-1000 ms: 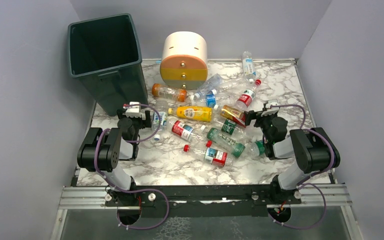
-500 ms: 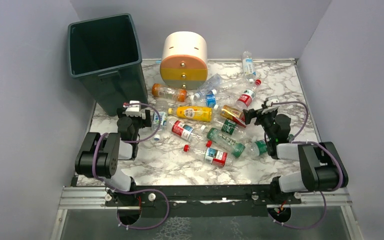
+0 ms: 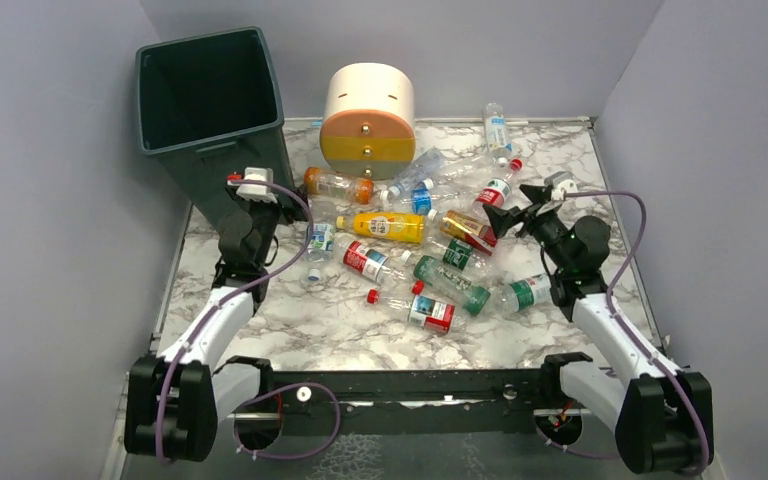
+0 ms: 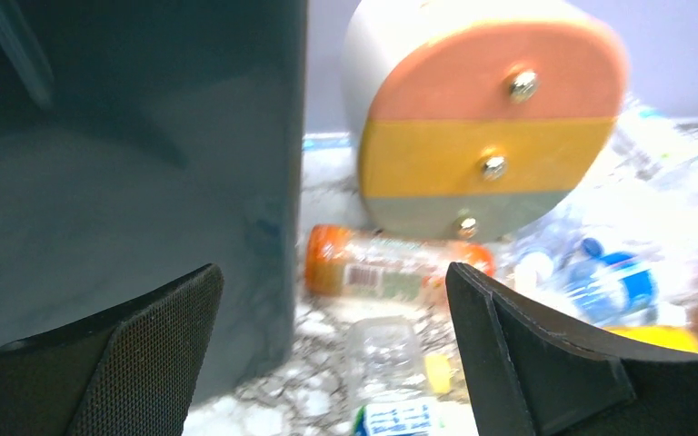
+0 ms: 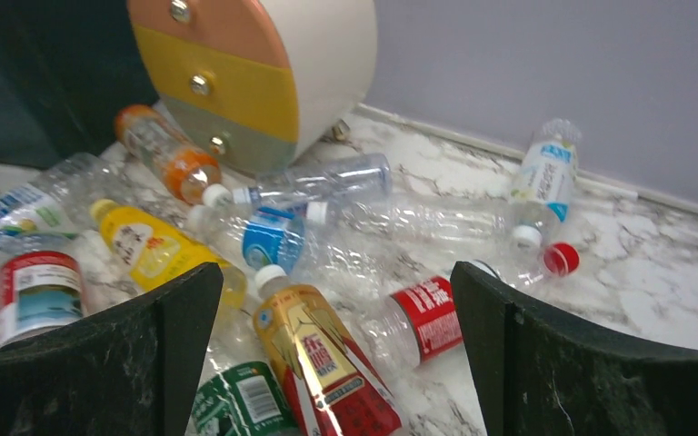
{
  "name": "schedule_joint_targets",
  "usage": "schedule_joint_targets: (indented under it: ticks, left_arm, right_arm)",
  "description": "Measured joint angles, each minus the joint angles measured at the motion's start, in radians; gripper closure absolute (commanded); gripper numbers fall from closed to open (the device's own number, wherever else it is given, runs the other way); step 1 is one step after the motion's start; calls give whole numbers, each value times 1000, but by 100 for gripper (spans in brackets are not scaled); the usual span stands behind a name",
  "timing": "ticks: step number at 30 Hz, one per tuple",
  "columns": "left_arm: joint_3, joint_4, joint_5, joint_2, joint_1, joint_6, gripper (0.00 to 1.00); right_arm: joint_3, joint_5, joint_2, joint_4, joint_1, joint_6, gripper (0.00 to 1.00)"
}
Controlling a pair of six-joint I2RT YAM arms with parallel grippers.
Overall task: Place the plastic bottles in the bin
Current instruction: Pick up the plastic bottle at the center of the board.
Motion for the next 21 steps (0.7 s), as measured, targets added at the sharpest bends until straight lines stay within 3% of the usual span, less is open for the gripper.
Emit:
schedule_joint_targets:
  ticks: [9,11,17,21]
  left_arm:
    - [176,-263,93,-191,-13,-195,1]
    - [269,-391,86,-219,-13,-262,1]
    - [528,-689,129,-171,-13,-400,1]
    - [550,-714,235,-173,-15,-430,1]
  right_arm:
    - [237,-142,-62,-245,2,204,0]
    - [325,-153,-47,-335,2,261,0]
    - [650,-248,75,-623,3,344,0]
    - [763,-343,193,-785,3,385,0]
